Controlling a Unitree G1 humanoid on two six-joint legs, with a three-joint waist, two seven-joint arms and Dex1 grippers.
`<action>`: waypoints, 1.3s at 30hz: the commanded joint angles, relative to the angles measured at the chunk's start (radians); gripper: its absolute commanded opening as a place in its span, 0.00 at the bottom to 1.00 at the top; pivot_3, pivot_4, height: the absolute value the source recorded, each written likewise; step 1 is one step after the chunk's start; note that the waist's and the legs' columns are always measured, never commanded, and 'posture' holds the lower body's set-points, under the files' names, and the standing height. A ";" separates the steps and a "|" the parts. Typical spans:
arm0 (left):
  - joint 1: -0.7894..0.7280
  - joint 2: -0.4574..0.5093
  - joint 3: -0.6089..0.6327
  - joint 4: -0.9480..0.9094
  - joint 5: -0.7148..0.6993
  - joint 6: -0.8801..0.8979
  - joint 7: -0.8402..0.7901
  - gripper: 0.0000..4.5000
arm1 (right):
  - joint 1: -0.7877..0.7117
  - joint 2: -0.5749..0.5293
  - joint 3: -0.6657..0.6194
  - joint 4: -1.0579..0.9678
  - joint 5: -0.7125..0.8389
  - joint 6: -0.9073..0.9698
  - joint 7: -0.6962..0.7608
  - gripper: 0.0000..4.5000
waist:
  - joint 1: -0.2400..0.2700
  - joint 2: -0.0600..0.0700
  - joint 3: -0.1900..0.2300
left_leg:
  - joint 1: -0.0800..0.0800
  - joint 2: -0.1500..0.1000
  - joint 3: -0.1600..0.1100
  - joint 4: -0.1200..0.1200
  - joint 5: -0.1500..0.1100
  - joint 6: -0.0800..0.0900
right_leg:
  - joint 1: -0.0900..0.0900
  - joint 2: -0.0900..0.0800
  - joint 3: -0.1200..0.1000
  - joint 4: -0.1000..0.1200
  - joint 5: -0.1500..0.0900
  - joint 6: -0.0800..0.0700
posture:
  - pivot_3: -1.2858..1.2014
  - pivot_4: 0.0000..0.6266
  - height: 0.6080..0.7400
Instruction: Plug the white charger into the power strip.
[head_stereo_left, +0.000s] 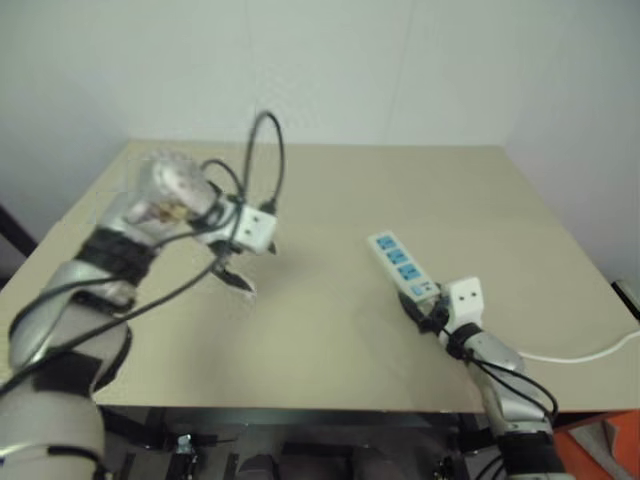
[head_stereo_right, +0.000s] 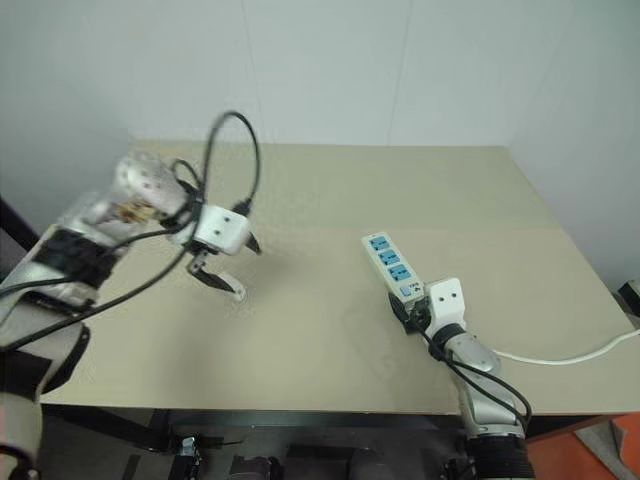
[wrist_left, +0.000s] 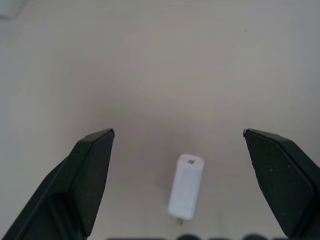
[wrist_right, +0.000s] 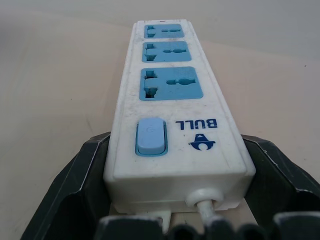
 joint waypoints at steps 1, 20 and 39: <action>-0.065 -0.016 -0.110 0.073 0.080 -0.088 -0.004 1.00 | -0.002 -0.007 -0.010 0.009 -0.001 0.045 -0.012 0.76 | -0.002 0.000 0.000 | -0.001 0.000 0.000 0.000 0.000 0.000 | -0.001 0.000 0.000 0.000 0.000 0.000 | 0.52 0.24 1.00; -0.100 -0.229 -0.099 0.460 0.504 -0.412 0.227 1.00 | 0.040 0.014 -0.034 -0.064 0.048 0.115 -0.047 0.76 | 0.005 0.000 0.000 | -0.003 -0.001 -0.001 0.001 0.000 0.000 | -0.001 0.000 0.000 -0.001 0.000 0.001 | 0.52 0.24 1.00; -0.108 -0.304 -0.046 0.543 0.601 -0.401 0.298 0.86 | 0.061 0.001 -0.011 -0.058 0.012 0.112 -0.049 0.76 | 0.016 0.000 0.000 | -0.003 -0.001 -0.001 0.001 0.000 0.000 | -0.001 -0.001 -0.001 -0.001 -0.001 0.001 | 0.52 0.24 1.00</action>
